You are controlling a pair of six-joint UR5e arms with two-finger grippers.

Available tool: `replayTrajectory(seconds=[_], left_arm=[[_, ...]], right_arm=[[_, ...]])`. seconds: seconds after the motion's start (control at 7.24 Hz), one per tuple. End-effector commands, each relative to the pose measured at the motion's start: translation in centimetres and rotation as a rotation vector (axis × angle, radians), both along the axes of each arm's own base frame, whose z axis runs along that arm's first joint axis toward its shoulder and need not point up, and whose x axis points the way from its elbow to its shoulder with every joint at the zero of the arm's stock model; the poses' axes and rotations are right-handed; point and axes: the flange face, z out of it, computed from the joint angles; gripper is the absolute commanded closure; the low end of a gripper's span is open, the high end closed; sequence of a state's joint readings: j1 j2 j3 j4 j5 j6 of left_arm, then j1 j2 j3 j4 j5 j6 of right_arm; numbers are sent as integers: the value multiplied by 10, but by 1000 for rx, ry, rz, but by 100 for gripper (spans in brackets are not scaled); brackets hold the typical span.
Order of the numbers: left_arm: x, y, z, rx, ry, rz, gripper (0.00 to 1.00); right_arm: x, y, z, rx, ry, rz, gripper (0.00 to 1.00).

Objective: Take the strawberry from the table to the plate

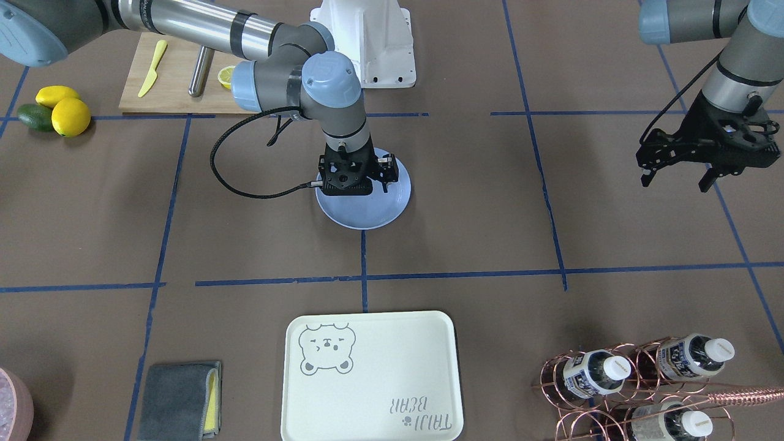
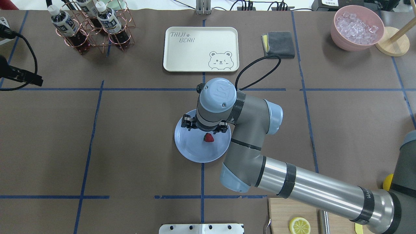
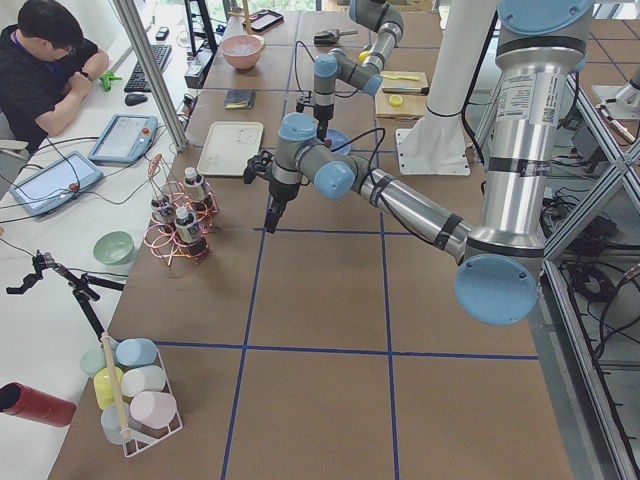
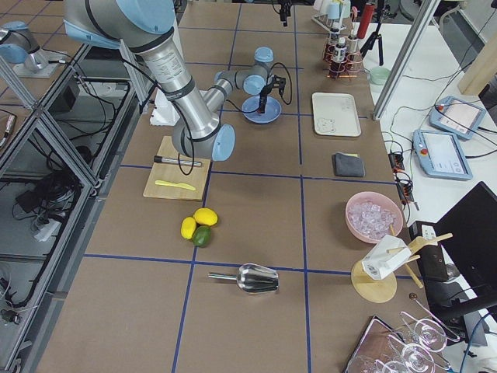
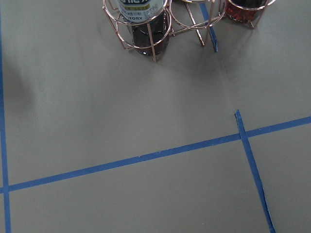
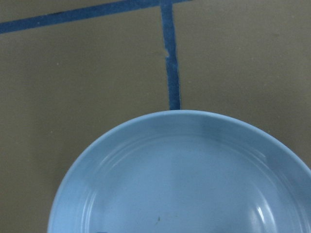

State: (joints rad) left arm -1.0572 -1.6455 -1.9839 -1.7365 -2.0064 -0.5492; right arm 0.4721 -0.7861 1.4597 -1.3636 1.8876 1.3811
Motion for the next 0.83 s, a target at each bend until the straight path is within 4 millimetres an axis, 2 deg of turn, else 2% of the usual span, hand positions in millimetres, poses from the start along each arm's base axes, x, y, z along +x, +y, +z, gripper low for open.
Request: replayTrajectory(seconds=[0.0, 0.14, 0.28, 0.41, 0.55, 0.69], left_arm=[[-13, -5, -1, 4, 1, -23, 0], [-15, -5, -1, 4, 1, -26, 0], [-21, -7, -1, 2, 8, -26, 0], [-41, -11, 4, 12, 24, 14, 0], [-73, -22, 24, 13, 21, 44, 0], [-103, -31, 47, 26, 6, 77, 0]], right_arm=[[39, -24, -22, 14, -29, 40, 0], [63, -29, -35, 28, 7, 36, 0], [96, -35, -43, 78, 80, -6, 0], [144, -43, -47, 122, 155, -43, 0], [205, -60, -36, 150, 203, -97, 0], [272, -78, 3, 171, 207, -152, 0]])
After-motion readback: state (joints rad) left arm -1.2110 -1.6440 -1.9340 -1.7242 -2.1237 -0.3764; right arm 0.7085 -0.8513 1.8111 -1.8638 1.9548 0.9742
